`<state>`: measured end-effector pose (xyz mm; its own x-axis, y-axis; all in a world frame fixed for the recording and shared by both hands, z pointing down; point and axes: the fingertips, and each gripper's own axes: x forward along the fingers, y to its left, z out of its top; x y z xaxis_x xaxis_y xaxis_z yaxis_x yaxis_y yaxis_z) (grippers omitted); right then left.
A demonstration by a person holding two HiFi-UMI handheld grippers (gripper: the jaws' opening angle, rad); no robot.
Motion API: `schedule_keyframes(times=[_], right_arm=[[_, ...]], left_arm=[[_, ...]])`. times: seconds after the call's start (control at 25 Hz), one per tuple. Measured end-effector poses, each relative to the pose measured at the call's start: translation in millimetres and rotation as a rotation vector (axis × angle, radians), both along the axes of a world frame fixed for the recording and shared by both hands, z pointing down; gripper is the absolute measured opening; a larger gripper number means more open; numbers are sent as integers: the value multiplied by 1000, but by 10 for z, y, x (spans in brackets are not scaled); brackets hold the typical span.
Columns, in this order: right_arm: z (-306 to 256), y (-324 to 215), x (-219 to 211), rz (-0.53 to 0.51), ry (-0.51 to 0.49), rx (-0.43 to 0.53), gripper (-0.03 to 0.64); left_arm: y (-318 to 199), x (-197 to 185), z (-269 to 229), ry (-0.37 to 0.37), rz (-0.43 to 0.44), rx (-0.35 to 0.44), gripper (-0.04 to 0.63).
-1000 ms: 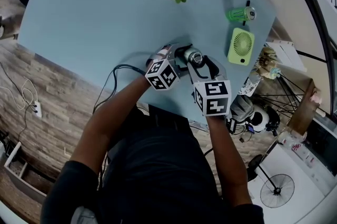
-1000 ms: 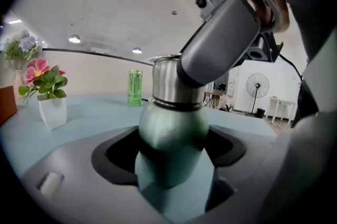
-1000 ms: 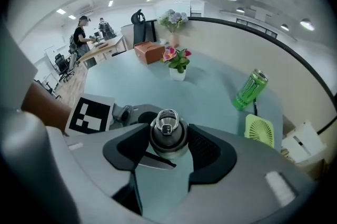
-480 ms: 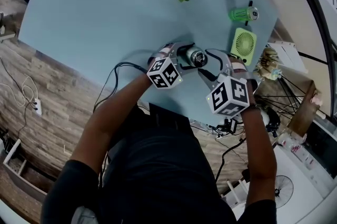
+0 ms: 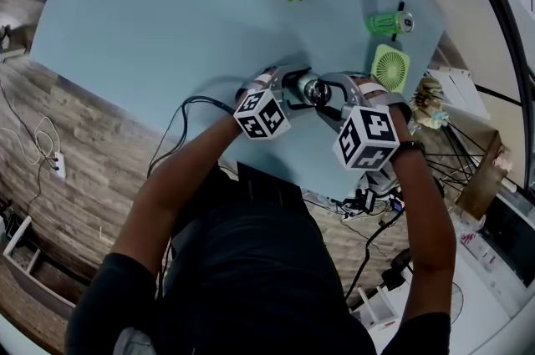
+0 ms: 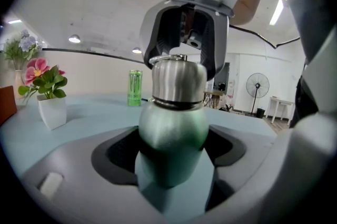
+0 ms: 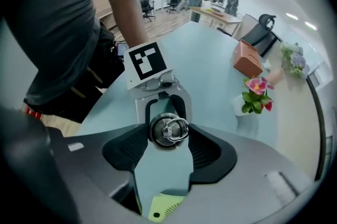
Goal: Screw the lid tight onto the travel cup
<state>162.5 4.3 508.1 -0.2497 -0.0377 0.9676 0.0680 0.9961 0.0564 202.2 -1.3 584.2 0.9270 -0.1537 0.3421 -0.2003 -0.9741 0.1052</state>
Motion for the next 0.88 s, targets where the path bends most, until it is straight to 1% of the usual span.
schedule_keyframes(times=[0.16,0.24,0.32,0.44,0.56,0.72,0.76,0.8,0.88], right_arm=[[10,-27,5,206,-39,-34,241],[21,-48,10,342,-59,-41,239],[30,-74,25,521,-93,-57,239],[7,-139,49,813,-169,-71,235],[-22,-174,76,1046,-252,-8,235],[-33,-172,133,1365,-385,138,235],[-36,-168,143,1413,-411,170,235],[-39,-167,149,1437,-425,189,235],[-37,-174,155,1444,-430,184,235]], left_arm=[[4,-5,2,0,-1,-1,425],[-1,-6,9,-1,-1,-1,425],[-5,-1,11,-1,-1,-1,425],[-1,6,10,-1,-1,0,425],[3,3,12,-2,-4,1,425],[-3,-6,9,-2,-11,0,425],[-3,-6,8,-2,-12,0,425],[-4,-5,8,-1,-13,0,425],[-8,-5,9,-2,-14,0,425]])
